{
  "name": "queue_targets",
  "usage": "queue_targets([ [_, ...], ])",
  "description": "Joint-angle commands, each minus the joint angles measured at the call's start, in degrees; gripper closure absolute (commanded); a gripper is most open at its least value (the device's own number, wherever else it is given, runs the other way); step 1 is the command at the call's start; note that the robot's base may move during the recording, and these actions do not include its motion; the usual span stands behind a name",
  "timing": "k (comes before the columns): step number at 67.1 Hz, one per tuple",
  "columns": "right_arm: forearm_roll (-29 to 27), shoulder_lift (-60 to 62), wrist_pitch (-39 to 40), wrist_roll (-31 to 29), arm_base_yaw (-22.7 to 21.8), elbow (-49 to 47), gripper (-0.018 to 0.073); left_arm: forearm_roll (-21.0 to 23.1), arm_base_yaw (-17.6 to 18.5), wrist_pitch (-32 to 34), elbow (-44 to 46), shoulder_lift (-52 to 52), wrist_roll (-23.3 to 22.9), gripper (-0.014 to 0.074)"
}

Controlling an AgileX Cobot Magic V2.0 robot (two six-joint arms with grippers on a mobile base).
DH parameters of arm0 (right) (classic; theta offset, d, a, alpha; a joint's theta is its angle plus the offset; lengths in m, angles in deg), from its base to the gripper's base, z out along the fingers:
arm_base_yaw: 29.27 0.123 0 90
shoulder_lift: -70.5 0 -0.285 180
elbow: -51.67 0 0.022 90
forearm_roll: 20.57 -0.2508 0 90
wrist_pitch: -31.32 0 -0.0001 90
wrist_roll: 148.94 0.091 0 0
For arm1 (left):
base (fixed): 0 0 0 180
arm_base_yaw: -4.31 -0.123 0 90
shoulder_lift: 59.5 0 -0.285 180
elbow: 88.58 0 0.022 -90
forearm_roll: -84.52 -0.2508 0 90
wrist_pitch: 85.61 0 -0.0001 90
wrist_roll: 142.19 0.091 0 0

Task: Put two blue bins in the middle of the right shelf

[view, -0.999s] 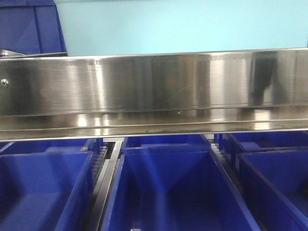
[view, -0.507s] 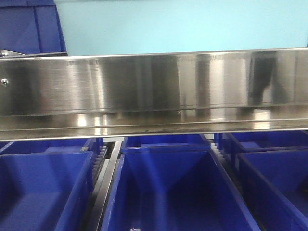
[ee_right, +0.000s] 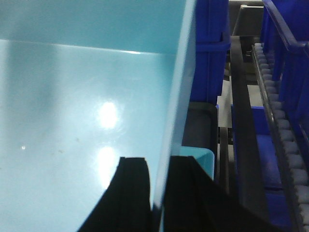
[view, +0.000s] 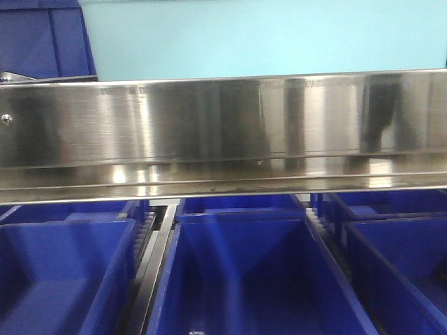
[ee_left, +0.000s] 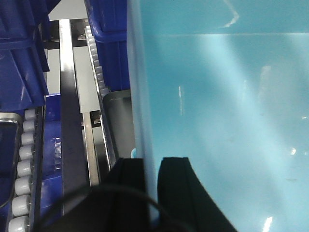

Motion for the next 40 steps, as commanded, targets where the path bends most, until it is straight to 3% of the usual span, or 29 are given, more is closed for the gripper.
queue_targets([
  [1,1.48,0.46,1.87,-1.08,-0.44,-0.62,0.0711,4.16,0.14,0.71,0.58,-0.77,0.27,0.0707],
  [11,3.55,0.34,1.73,-1.08,-2.51,-0.62,0.0711,8.97,0.14,-2.29,0.58,-0.59,0.27,0.0707],
  [40,3.55,-5.55,1.14,-2.3,-3.71,-0.62,0.0711,10.6,0.37,-6.25,0.58,2.15,-0.2,0.0707],
])
